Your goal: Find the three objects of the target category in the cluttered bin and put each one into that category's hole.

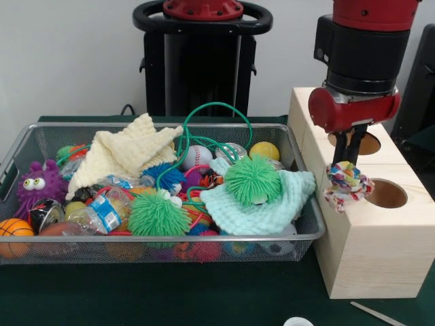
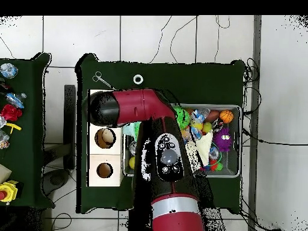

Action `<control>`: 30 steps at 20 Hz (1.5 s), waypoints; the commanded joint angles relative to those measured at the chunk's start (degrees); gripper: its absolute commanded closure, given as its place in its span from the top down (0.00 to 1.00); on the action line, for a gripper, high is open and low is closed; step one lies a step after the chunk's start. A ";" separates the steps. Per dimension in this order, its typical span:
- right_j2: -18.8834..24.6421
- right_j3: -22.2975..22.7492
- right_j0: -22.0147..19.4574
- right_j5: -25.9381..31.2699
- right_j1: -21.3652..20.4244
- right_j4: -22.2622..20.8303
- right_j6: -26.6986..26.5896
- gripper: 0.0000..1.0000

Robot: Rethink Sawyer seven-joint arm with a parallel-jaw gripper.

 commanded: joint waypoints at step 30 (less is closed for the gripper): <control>-5.24 -0.55 7.44 -4.80 6.23 8.57 18.39 0.00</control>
